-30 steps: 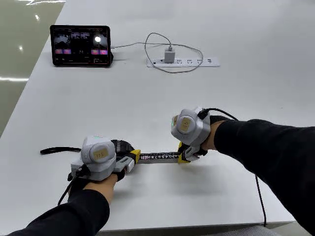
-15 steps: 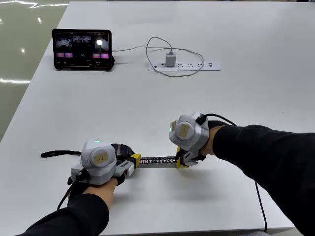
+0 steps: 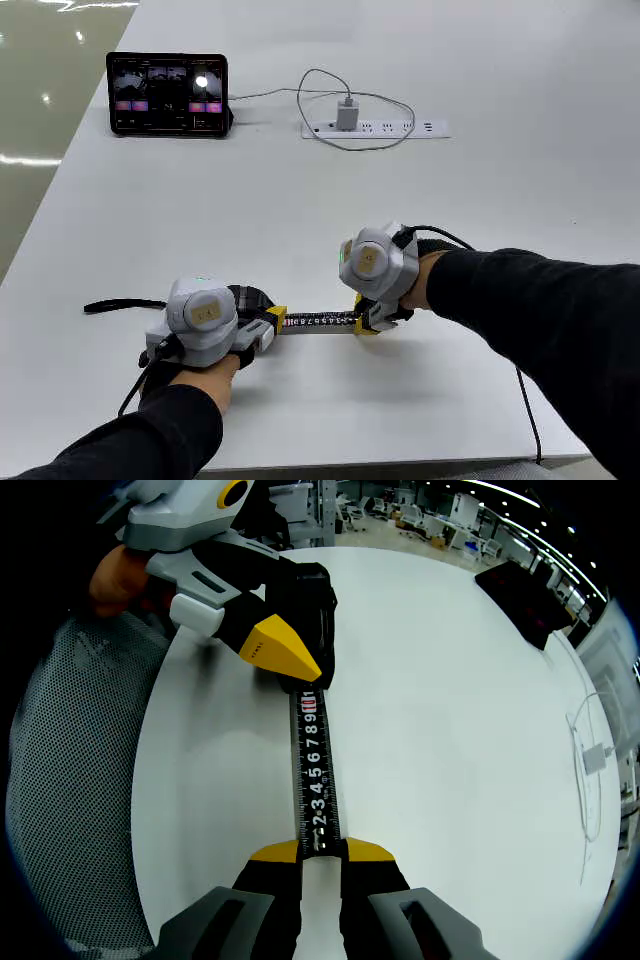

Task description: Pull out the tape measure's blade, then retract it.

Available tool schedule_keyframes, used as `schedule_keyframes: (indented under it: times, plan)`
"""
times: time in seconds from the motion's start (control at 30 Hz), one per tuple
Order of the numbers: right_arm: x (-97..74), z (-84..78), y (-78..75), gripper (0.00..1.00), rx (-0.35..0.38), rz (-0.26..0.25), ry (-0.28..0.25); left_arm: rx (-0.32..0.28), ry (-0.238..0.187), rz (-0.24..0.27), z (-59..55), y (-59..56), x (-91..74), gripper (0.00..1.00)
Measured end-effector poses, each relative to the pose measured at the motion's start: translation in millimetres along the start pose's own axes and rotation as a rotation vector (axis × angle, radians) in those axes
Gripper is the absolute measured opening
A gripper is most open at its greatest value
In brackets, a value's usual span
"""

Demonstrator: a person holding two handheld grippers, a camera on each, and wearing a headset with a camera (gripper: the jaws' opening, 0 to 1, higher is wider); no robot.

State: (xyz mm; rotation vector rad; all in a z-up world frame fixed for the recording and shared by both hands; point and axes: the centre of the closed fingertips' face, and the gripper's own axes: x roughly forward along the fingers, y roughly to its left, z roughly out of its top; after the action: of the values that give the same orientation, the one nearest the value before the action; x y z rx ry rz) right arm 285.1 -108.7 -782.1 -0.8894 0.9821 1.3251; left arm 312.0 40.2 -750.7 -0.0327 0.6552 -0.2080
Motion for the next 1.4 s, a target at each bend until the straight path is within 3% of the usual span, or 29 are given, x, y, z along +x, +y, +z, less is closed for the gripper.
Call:
schedule_keyframes:
  times: [1.4]
  plan:
    - [5.1, 14.5, 0.4, 0.10, 0.001, -0.009, -0.006, -0.001, -0.007, -0.003, 0.7, 0.0, 0.2, 0.63]
